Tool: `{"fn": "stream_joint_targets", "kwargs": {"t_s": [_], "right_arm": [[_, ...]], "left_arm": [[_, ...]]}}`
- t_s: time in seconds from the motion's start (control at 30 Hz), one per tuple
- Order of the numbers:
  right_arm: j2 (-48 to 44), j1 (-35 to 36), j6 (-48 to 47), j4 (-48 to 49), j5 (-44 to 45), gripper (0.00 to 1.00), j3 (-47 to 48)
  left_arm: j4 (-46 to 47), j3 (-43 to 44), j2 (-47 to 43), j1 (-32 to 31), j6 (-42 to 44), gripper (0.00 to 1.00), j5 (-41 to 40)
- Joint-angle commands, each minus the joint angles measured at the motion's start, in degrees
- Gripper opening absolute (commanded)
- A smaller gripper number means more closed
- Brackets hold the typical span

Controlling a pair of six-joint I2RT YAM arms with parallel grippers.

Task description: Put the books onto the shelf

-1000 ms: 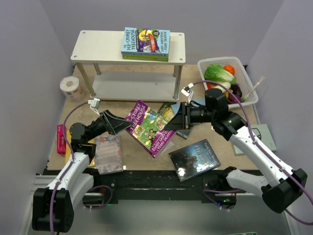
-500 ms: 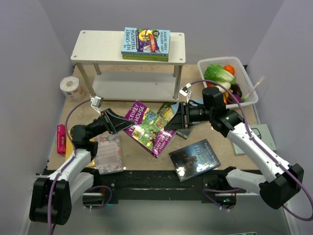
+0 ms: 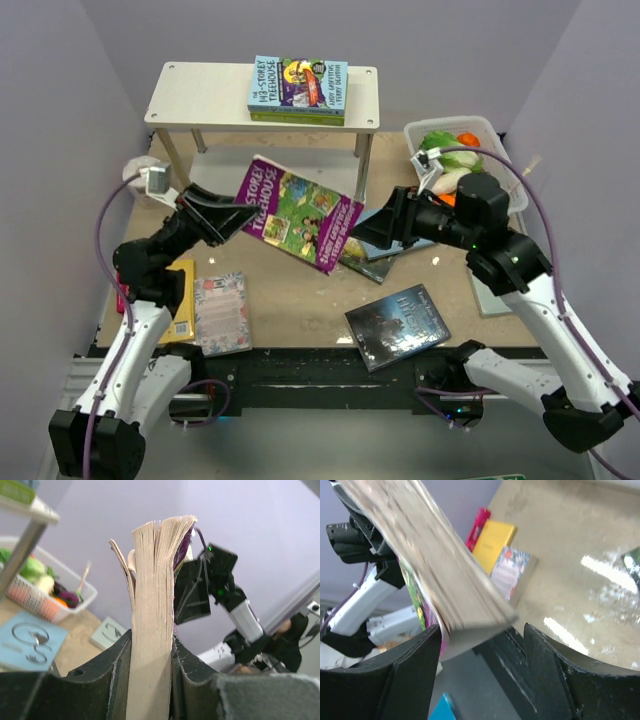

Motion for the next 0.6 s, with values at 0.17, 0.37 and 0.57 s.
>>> {"fn": "stream_joint_targets", "kwargs": {"t_s": [0.17, 0.37, 0.57], "right_arm": [[-6.53, 0.33, 10.11, 9.13, 10.88, 0.7, 2.03], [-6.11, 0.33, 11.35, 15.21, 12.66, 0.69, 2.64], [-3.64, 0.33, 9.16, 16.79, 14.15, 0.67, 4.05]], "left_arm": [[-9.82, 28.03, 9.13, -0.14, 8.26, 0.0, -24.73], [-15.18, 47.81, 25.39, -0.14, 11.7, 0.0, -25.62], [-18.7, 61.7, 40.33, -0.14, 11.26, 0.0, -23.69]]}}
